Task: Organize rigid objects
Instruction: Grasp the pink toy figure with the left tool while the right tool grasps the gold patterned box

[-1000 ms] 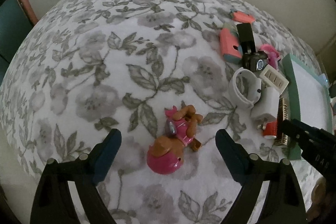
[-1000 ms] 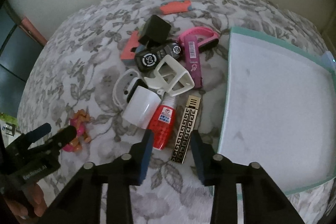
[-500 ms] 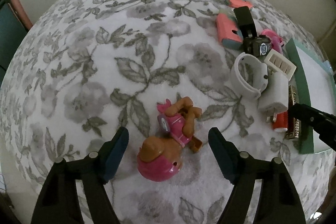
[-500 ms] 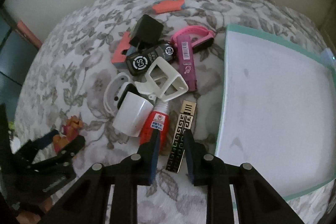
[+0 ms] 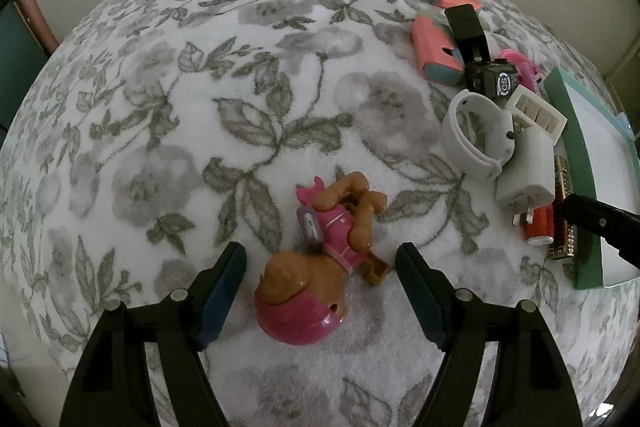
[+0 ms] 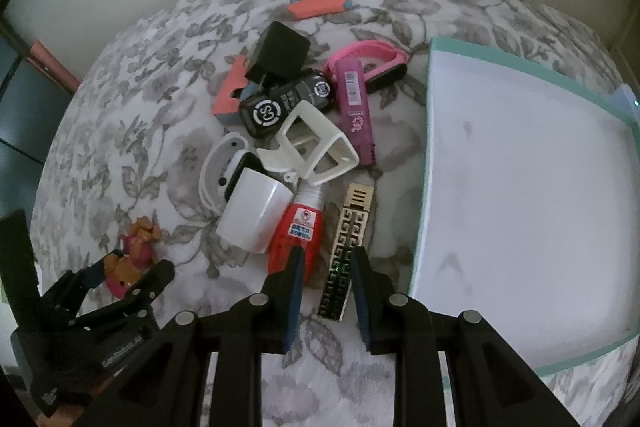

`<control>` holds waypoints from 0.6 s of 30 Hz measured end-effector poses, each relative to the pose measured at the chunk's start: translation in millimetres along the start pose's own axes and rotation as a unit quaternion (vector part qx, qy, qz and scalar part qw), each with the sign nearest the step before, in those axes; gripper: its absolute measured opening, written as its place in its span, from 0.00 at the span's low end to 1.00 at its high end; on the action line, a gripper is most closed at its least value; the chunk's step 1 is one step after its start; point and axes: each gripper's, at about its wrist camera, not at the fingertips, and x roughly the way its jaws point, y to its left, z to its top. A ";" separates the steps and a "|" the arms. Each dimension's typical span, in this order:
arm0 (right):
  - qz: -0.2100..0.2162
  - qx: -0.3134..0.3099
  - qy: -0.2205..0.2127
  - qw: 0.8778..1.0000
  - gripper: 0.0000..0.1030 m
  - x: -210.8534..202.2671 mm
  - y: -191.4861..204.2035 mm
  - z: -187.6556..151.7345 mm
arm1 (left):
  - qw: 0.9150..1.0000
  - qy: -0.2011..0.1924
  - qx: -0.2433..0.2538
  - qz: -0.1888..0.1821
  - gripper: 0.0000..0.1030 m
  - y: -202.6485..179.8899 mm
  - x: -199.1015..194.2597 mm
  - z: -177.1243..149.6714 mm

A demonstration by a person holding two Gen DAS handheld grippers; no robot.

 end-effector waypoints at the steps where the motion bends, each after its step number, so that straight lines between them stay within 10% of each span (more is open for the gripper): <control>1: 0.001 0.004 0.000 1.000 0.26 0.2 -1.7 0.2 | 1.000 -0.001 -0.001 -0.001 0.76 0.3 0.1 0.1; 18: -0.048 -0.007 0.028 0.998 0.19 25.6 -0.8 -0.5 | 1.000 -0.005 0.008 0.004 0.67 -1.1 -2.9 -3.3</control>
